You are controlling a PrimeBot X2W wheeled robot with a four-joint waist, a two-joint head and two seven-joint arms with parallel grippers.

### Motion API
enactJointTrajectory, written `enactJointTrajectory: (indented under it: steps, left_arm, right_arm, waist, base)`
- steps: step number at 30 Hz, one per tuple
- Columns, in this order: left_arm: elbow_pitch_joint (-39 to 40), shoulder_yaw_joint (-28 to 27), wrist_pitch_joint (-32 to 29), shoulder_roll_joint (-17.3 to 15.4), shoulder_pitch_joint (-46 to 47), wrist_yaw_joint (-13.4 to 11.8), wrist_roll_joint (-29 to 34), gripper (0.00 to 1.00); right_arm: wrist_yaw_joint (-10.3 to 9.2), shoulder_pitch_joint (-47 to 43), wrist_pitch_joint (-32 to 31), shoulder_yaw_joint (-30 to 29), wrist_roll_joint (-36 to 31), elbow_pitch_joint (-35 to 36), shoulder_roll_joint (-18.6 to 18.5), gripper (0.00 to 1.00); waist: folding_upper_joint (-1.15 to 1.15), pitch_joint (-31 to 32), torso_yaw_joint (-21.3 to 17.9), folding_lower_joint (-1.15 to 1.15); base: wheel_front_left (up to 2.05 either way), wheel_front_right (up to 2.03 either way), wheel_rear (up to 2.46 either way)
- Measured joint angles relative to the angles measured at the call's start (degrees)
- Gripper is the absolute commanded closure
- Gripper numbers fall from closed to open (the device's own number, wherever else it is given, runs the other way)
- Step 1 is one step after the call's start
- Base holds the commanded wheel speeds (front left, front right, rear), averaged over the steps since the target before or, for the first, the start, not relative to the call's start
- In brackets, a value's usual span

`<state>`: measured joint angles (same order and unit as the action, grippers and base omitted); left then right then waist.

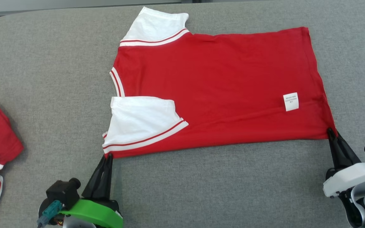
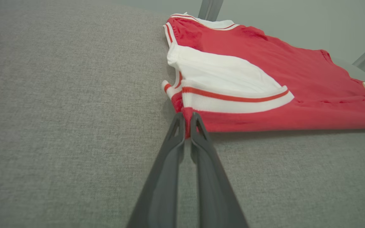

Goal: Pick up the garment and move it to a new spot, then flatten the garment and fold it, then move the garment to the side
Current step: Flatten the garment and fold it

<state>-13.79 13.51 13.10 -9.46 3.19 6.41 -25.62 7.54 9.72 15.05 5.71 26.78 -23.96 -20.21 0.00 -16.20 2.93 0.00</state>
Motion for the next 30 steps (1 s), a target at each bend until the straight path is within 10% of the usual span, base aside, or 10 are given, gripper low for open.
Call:
enactJointTrajectory:
  steps: [24,26,27,29,30]
  left_arm:
    - [6.0,3.5,-6.5,-1.2,-10.5,-2.1,-1.6,1.0]
    - [5.7,3.6,-6.5,-0.9,-10.3,-2.3,-1.6,1.0]
    - [5.5,3.7,-6.4,-0.8,-10.2,-2.4,-1.6,1.0]
    - [4.9,3.8,-6.2,-0.5,-10.1,-2.8,-1.5,0.64]
    - [4.7,3.9,-6.3,-0.4,-10.1,-2.9,-1.5,0.02]
  right_arm:
    - [0.0,-14.4,0.0,-4.6,-0.3,7.7,1.0,1.0]
    - [0.0,-14.5,0.0,-5.0,-0.3,7.7,1.2,0.58]
    - [0.0,-14.6,0.0,-5.4,-0.4,7.6,1.4,0.0]
    - [0.0,-14.8,0.0,-5.9,-0.6,7.6,1.7,0.0]
    - [-0.01,-15.1,0.0,-6.4,-0.8,7.7,1.9,0.0]
  waist:
    - [0.0,3.0,0.0,0.0]
    - [0.0,3.0,0.1,0.0]
    - [0.0,3.1,0.2,0.0]
    - [0.0,3.2,0.3,0.0]
    - [0.0,3.2,0.4,0.0]
  base:
    - [0.0,0.0,0.0]
    - [0.0,0.0,0.0]
    - [0.0,0.0,0.0]
    - [0.0,0.0,0.0]
    - [0.0,0.0,0.0]
